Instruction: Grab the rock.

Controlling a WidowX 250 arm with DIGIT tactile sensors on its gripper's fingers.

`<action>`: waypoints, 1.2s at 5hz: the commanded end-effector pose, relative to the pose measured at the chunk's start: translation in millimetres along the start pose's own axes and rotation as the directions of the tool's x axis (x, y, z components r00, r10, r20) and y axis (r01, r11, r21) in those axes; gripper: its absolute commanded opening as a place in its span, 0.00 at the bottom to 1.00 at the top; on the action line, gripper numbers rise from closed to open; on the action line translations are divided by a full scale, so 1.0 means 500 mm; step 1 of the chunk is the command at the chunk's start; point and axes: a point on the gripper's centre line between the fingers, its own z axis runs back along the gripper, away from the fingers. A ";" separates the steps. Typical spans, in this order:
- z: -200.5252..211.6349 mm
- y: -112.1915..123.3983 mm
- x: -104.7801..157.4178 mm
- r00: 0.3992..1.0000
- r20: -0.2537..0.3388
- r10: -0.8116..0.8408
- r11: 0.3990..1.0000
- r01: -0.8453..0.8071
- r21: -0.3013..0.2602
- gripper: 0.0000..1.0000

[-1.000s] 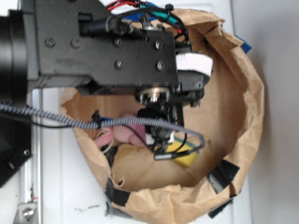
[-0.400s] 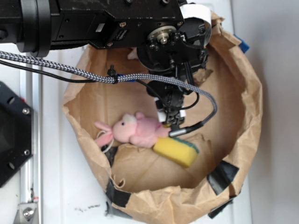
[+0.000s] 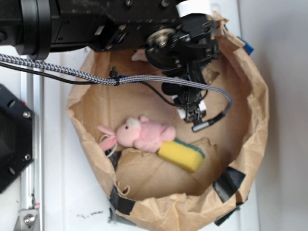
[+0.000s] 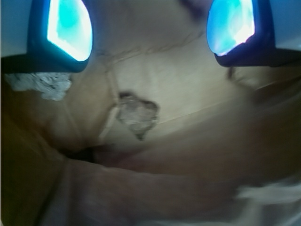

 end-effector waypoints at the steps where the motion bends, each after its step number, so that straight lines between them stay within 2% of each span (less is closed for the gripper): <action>1: -0.017 -0.006 0.053 0.997 0.045 0.061 0.998 -0.060 -0.016 1.00; 4: -0.047 -0.023 0.075 1.000 0.026 0.003 1.000 -0.003 -0.009 1.00; 5: -0.082 -0.024 0.080 0.999 0.022 -0.040 0.998 0.038 0.054 1.00; 6: -0.110 -0.021 0.088 0.997 0.001 -0.081 0.995 0.081 0.061 1.00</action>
